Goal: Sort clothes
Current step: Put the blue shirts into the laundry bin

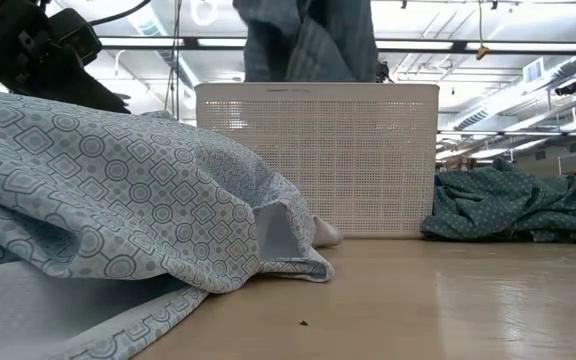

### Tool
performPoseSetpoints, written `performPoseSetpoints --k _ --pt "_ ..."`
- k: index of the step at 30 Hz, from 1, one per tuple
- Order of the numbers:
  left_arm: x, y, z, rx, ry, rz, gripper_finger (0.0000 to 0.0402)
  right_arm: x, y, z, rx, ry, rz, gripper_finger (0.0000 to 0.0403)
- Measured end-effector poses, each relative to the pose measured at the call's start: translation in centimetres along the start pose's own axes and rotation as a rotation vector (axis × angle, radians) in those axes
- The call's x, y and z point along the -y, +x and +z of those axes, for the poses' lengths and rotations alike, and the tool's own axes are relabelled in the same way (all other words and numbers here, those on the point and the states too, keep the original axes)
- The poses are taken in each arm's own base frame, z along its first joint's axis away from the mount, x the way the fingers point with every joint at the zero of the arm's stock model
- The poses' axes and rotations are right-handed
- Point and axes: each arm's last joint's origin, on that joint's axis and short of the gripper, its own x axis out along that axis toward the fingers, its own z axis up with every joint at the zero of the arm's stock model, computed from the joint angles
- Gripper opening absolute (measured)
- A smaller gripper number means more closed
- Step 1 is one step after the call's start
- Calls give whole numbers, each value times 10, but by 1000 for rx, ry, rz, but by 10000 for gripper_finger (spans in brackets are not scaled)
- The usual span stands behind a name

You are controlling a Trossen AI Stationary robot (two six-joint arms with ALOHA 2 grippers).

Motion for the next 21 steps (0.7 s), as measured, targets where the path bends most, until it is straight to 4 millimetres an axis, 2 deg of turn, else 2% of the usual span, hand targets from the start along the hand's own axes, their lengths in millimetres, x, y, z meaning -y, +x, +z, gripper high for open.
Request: performPoseSetpoints --k 4,10,17,21 --pt "0 0 0 0 0 0 111 -2 5 -19 -141 50 17 17" --pt "0 0 0 3 -1 -1 111 -16 20 -65 -315 98 33 17" --pt "0 0 0 2 -11 -1 111 -36 39 -114 -344 195 162 17" --pt "0 0 0 2 -11 -1 111 -45 43 -141 -381 213 209 17"
